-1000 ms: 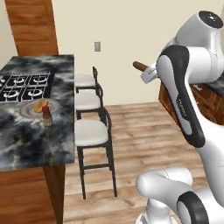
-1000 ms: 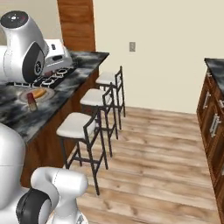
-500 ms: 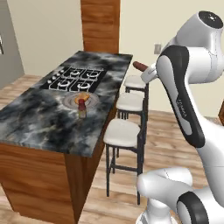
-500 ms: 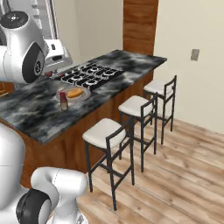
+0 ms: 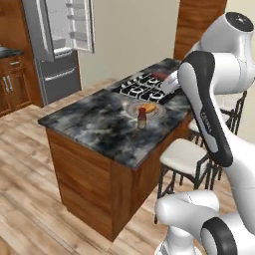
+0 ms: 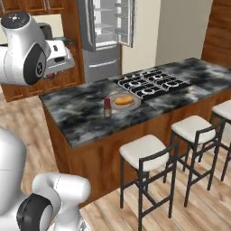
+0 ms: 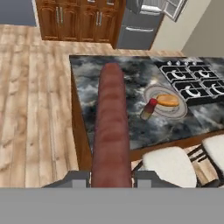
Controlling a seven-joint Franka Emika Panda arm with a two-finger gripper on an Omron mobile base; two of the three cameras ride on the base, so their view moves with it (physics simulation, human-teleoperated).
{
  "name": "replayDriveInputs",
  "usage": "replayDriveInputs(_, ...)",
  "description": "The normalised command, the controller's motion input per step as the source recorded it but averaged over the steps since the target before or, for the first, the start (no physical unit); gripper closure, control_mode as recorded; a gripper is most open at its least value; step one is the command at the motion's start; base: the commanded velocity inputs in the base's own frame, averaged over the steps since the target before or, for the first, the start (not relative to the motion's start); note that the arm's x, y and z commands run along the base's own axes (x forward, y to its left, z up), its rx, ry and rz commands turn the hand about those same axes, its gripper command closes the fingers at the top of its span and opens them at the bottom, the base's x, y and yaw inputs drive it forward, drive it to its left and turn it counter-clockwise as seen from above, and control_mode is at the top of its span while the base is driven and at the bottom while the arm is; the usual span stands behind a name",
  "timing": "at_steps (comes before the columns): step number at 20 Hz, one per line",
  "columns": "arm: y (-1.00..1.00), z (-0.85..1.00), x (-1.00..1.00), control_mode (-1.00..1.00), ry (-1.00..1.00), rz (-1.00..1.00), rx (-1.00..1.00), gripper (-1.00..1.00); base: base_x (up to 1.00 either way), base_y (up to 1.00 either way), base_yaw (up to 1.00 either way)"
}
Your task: Move the hot dog bun to the plate on the dining table and place the condiment next to that plate. Then navigate to the fridge and take the sausage and place it on the plate as well.
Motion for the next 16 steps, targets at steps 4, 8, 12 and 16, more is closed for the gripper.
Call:
replayDriveInputs(4, 0.0, 0.0, 0.0, 1.0, 0.0, 0.0, 0.0, 1.0, 0.0, -0.7, 0.59)
replayDriveInputs(8, 0.0, 0.0, 0.0, 1.0, 0.0, 0.0, 0.0, 1.0, 0.0, -0.9, 0.5)
replayDriveInputs(12, 0.0, 0.0, 0.0, 1.0, 0.0, 0.0, 0.0, 1.0, 0.0, -1.0, 0.4)
replayDriveInputs(16, 0.0, 0.0, 0.0, 1.0, 0.0, 0.0, 0.0, 1.0, -0.04, -1.0, 0.39)
